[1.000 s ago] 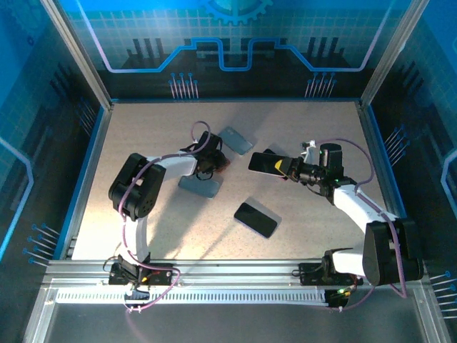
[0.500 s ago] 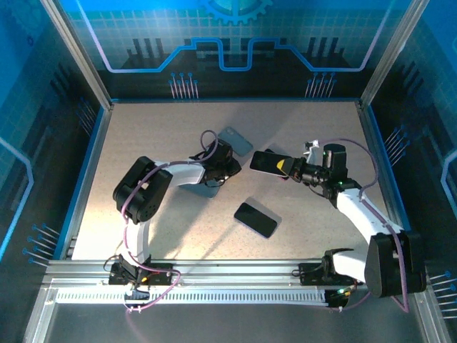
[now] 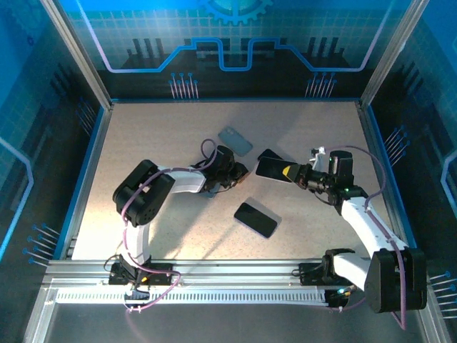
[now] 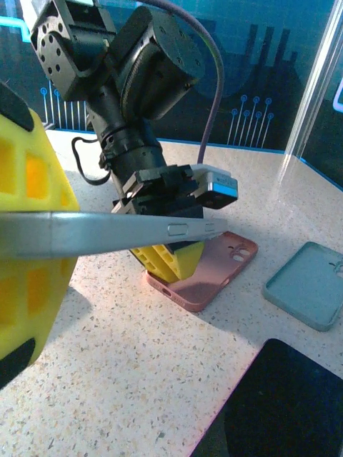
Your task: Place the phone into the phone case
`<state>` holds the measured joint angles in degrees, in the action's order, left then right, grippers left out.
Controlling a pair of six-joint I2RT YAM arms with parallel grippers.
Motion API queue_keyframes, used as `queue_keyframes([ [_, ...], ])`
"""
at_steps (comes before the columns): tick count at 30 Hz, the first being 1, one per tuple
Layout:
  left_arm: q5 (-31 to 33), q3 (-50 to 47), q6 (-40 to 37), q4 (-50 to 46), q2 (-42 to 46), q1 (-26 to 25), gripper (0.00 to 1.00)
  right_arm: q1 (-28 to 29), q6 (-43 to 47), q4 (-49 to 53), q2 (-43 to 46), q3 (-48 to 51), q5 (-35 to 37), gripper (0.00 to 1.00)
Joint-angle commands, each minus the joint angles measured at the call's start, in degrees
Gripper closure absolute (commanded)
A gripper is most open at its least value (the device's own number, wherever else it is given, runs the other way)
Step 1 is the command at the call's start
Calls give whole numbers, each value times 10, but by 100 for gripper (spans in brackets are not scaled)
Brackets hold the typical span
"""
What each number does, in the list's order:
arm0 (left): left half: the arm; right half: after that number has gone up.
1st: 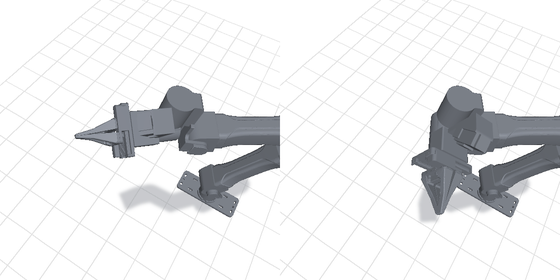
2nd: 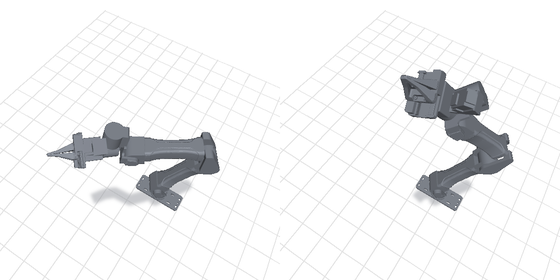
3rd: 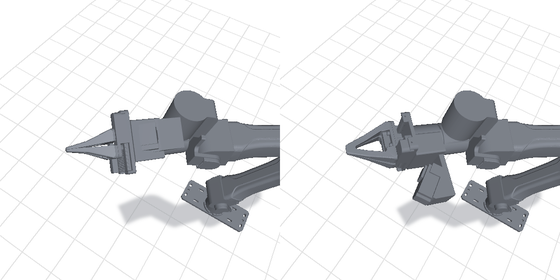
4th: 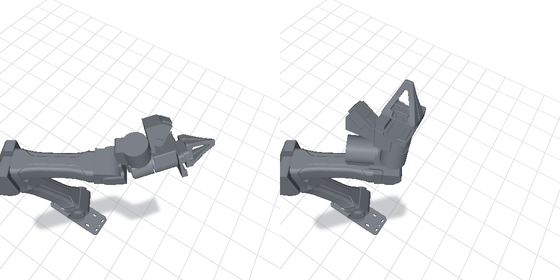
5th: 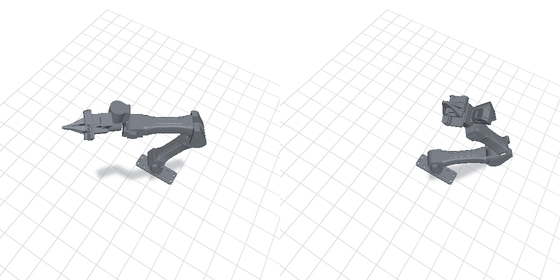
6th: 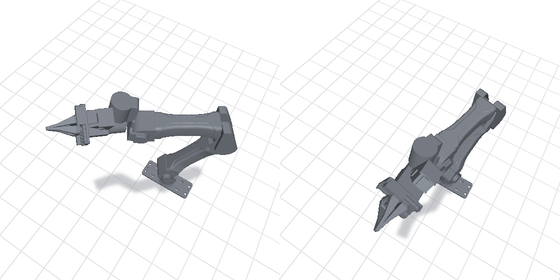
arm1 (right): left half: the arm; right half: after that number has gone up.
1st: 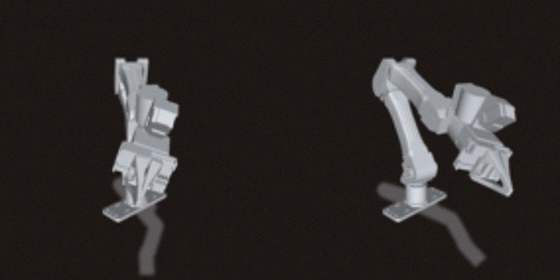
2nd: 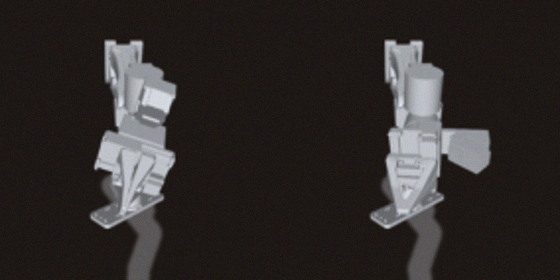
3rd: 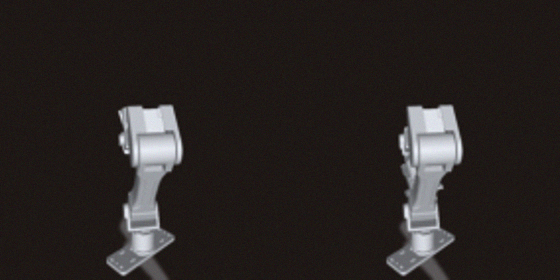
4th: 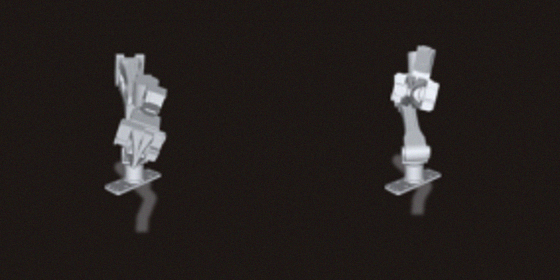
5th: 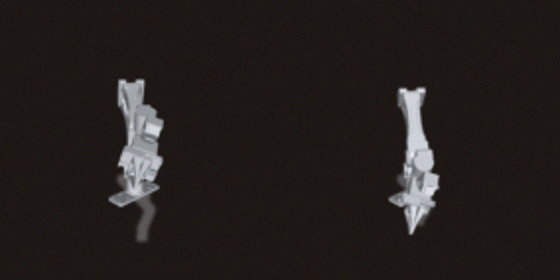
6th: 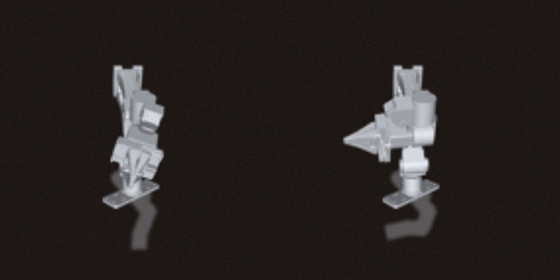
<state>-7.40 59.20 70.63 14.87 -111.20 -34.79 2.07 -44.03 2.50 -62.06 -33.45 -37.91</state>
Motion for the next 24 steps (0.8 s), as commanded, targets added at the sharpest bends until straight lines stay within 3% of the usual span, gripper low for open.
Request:
queue_keyframes([
  [1,-5,0,-1,-27,44,4,70,-9,6,-8,11,6,-11,100],
  [6,4,-2,-46,-66,75,41,70,5,-2,-20,2,3,-6,100],
  [11,20,21,-154,-131,85,111,67,40,-20,-45,-18,-2,17,100],
  [16,47,98,-251,-202,39,148,64,84,-35,-81,-57,-13,45,100],
  [24,58,169,-302,-218,-45,169,61,123,-65,-150,-139,-48,60,100],
])
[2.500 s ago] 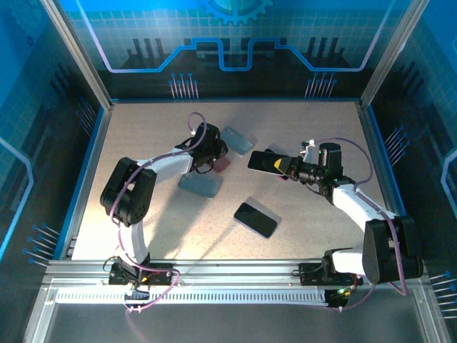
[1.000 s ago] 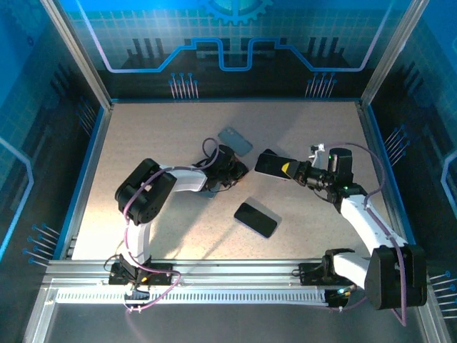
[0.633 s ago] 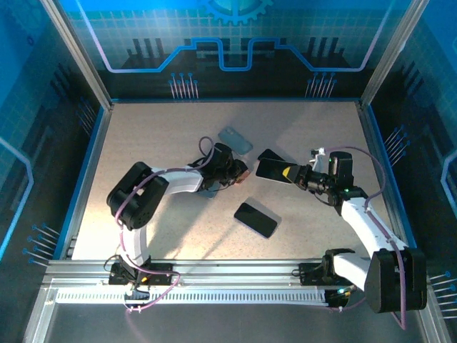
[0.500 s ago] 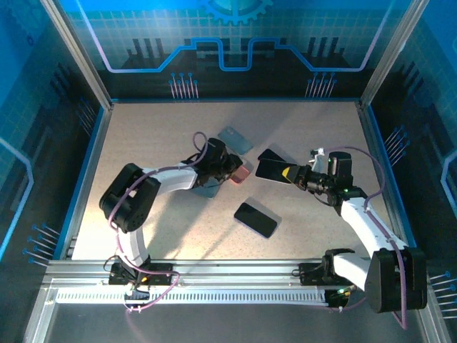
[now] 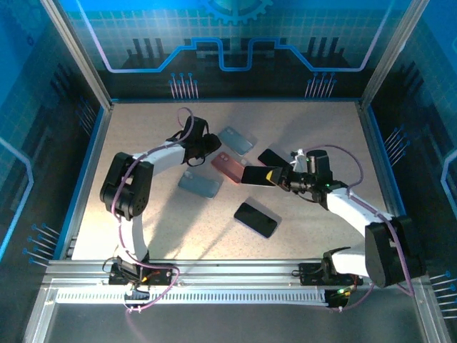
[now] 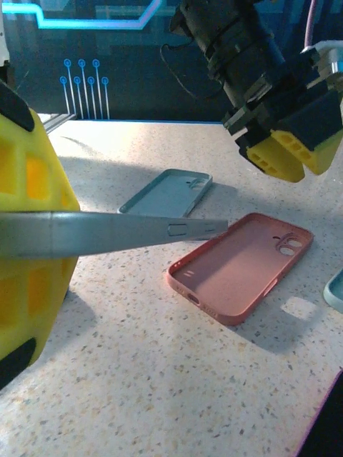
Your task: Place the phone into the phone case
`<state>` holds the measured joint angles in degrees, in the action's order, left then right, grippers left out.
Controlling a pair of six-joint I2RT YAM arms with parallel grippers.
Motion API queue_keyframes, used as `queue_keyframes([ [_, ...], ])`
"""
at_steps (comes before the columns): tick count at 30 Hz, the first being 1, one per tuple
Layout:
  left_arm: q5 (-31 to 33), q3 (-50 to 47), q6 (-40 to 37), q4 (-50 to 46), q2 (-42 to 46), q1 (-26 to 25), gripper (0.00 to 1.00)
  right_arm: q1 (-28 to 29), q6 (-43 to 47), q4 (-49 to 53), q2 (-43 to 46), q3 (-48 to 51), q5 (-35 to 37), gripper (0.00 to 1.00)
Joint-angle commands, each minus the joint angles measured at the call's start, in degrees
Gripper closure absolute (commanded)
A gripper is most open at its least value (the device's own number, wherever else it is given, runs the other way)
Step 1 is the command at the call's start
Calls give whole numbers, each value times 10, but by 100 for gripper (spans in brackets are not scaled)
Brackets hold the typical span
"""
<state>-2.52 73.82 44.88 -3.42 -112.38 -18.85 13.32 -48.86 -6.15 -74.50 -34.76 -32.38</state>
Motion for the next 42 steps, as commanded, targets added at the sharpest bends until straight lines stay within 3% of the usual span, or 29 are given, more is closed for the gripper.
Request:
queue_keyframes([
  [1,6,28,-49,-31,-43,11,61,14,-16,-65,-24,-43,5,100],
  [12,-25,1,-36,1,-63,10,60,23,-14,-81,-95,-88,8,100],
  [24,-63,-91,13,47,-10,-11,60,23,-29,-118,-147,-95,-5,100],
  [34,-79,-140,59,80,37,-50,60,20,-28,-116,-157,-88,-11,100],
  [42,-81,-207,87,105,106,-52,59,10,-8,-97,-175,-98,-37,100],
])
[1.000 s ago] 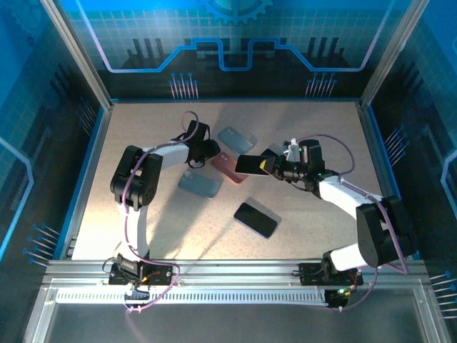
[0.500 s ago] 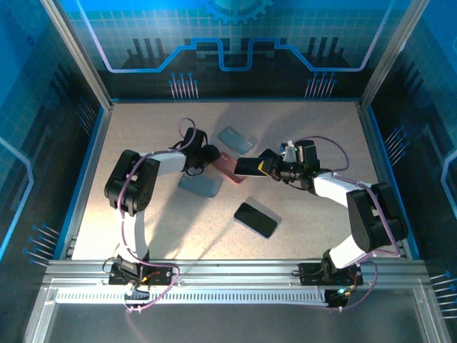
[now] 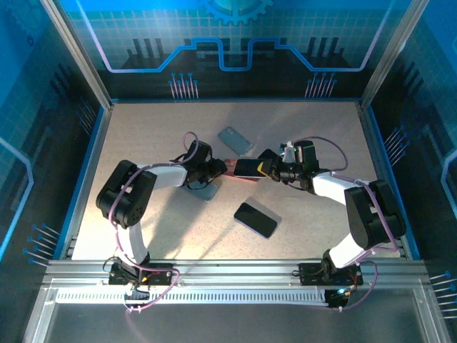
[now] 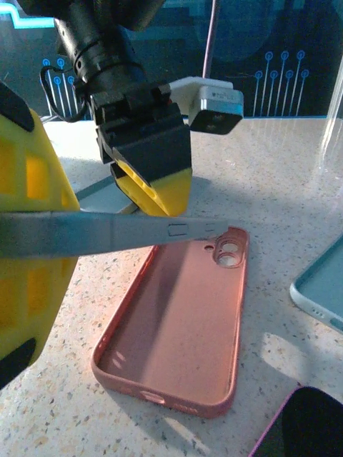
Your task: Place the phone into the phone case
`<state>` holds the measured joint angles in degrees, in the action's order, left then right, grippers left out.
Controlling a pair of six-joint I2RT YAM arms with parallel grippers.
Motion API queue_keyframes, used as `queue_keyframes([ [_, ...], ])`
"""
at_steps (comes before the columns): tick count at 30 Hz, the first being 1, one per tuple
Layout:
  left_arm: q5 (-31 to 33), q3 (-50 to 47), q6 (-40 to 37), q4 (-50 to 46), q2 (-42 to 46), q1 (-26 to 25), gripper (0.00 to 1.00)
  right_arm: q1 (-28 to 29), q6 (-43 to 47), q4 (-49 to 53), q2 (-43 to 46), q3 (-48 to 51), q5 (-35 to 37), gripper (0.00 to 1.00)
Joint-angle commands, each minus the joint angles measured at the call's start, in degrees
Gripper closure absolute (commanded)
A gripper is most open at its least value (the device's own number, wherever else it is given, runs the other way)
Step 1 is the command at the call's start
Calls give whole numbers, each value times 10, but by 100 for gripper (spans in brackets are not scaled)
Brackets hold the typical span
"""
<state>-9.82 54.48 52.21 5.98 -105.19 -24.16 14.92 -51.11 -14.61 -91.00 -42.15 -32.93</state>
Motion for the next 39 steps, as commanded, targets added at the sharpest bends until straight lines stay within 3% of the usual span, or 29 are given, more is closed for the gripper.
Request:
queue_keyframes([
  [1,-3,-14,9,4,40,1,59,-5,17,-12,-14,-30,-36,100],
  [10,9,-14,-5,13,51,19,62,-13,56,63,-58,-79,-66,100],
  [24,14,15,-27,13,14,33,62,-21,15,37,-153,-140,-108,100],
  [39,0,46,-19,38,-50,33,62,-15,8,51,-213,-165,-90,100],
])
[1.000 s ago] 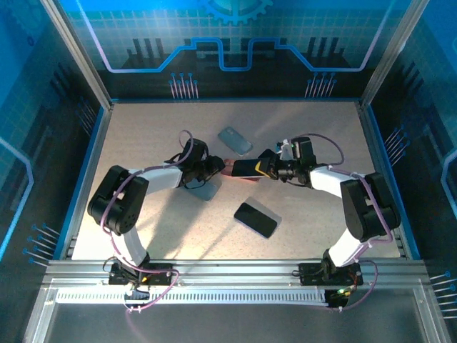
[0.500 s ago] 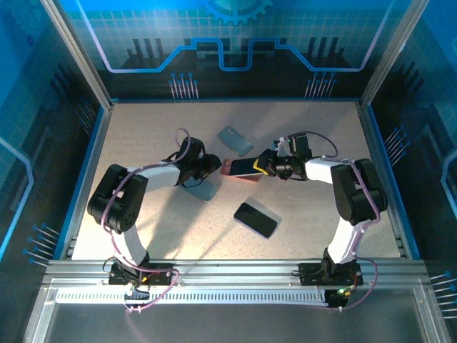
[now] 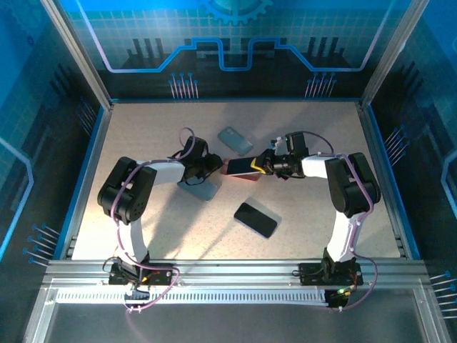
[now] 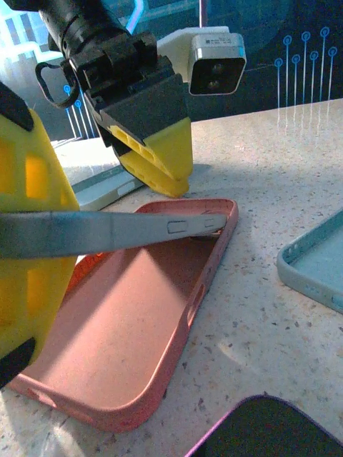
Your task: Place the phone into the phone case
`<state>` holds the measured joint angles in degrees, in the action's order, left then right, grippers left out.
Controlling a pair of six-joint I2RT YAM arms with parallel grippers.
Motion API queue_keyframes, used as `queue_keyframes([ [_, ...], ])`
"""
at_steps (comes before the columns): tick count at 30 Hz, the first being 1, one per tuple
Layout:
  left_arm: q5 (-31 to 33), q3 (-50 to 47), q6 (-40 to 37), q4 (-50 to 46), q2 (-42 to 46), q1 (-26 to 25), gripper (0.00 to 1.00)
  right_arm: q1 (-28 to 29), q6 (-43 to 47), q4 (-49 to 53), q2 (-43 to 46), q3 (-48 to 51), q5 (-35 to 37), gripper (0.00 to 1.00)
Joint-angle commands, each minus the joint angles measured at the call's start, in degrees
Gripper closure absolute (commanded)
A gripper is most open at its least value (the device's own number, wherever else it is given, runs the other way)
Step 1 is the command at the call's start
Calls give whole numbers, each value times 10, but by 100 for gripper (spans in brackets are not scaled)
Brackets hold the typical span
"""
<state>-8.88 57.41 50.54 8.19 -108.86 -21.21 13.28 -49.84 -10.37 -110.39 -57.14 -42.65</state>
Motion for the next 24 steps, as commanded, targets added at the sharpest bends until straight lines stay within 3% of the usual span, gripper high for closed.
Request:
queue_keyframes([
  [1,-12,18,0,18,-16,3,62,4,-3,12,-21,-19,10,100],
  [24,-31,16,20,57,-31,-2,61,56,-9,28,-77,-79,45,100],
])
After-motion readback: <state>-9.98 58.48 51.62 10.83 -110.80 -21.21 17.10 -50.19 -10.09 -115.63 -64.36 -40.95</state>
